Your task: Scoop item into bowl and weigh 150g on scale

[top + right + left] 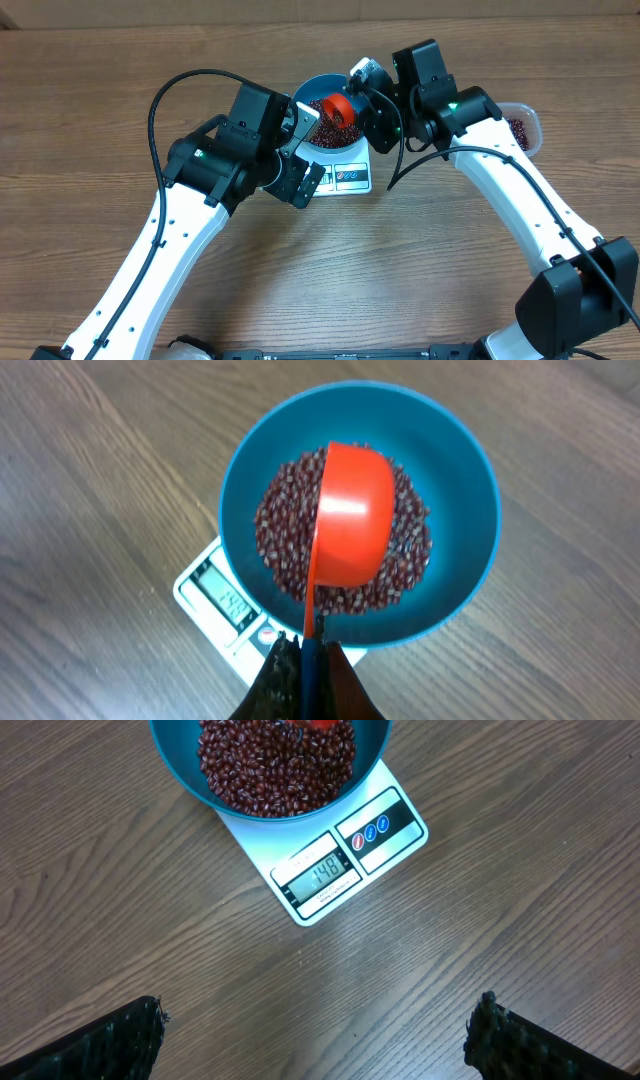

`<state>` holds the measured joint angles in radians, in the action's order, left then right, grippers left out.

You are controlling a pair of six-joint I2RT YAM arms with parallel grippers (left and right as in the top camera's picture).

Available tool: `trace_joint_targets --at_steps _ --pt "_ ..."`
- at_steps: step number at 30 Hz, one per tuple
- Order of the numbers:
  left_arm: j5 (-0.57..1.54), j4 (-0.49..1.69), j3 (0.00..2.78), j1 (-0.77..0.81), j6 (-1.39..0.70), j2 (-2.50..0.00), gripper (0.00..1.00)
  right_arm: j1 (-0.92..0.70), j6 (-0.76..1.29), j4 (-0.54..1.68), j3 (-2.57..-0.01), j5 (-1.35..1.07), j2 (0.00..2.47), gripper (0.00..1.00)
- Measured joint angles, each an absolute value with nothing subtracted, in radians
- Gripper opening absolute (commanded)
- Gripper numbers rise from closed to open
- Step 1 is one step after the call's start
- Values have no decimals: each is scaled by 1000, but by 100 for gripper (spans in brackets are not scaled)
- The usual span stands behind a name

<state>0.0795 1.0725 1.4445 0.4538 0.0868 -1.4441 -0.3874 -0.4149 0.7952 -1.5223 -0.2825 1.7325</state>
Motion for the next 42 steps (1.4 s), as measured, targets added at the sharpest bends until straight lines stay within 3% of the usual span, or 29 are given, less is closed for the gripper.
trace_joint_targets --at_steps 42 --pt "80 1073 1444 454 87 -1444 100 -388 -464 816 -1522 -295 1732 3"
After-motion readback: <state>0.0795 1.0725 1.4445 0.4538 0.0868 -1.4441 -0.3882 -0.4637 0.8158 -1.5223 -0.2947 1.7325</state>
